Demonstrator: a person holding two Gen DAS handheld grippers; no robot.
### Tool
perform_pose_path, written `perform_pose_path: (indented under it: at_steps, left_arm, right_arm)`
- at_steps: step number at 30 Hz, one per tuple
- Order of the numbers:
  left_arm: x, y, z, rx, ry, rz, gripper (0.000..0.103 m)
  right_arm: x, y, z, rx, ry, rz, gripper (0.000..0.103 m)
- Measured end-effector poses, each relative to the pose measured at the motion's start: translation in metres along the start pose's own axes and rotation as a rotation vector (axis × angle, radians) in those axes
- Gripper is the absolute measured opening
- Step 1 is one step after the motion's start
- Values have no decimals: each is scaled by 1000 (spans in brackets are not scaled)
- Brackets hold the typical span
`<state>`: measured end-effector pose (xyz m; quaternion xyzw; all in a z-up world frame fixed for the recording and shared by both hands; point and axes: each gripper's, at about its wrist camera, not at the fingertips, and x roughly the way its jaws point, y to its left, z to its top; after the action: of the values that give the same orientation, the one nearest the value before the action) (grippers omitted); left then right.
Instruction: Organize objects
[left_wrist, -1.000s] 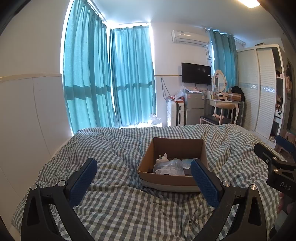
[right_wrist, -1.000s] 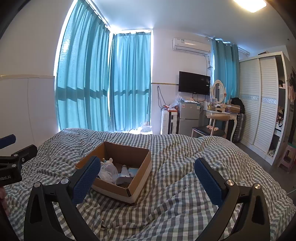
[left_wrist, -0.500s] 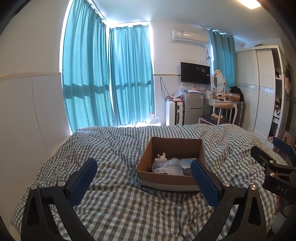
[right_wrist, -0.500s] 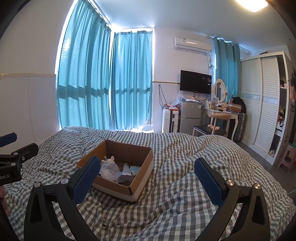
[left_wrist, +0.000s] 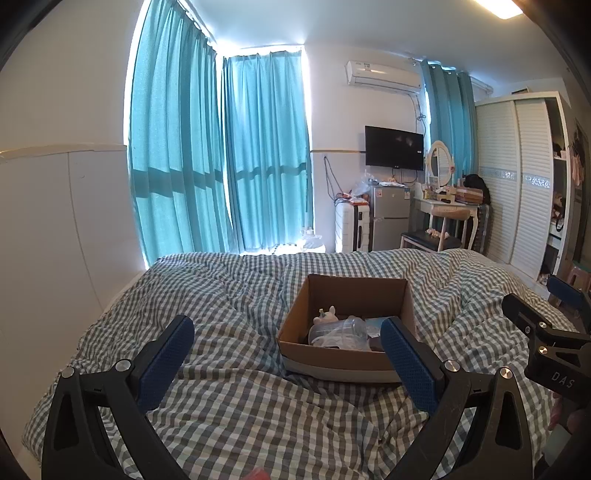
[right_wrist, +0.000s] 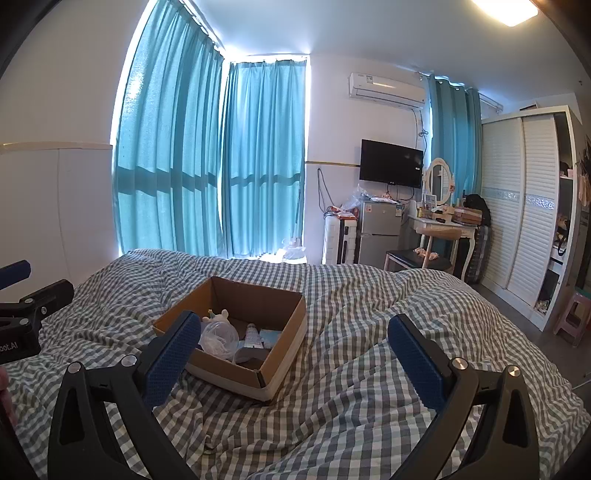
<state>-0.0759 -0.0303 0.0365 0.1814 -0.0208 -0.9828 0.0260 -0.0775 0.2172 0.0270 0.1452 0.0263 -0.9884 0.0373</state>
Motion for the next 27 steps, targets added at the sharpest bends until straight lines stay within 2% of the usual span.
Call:
perform_pose_path:
  at_steps: [27]
  left_arm:
    - [-2,2,-4,24,-9,13,103]
  right_arm:
    - [1,4,-5,-11,6,-3,102]
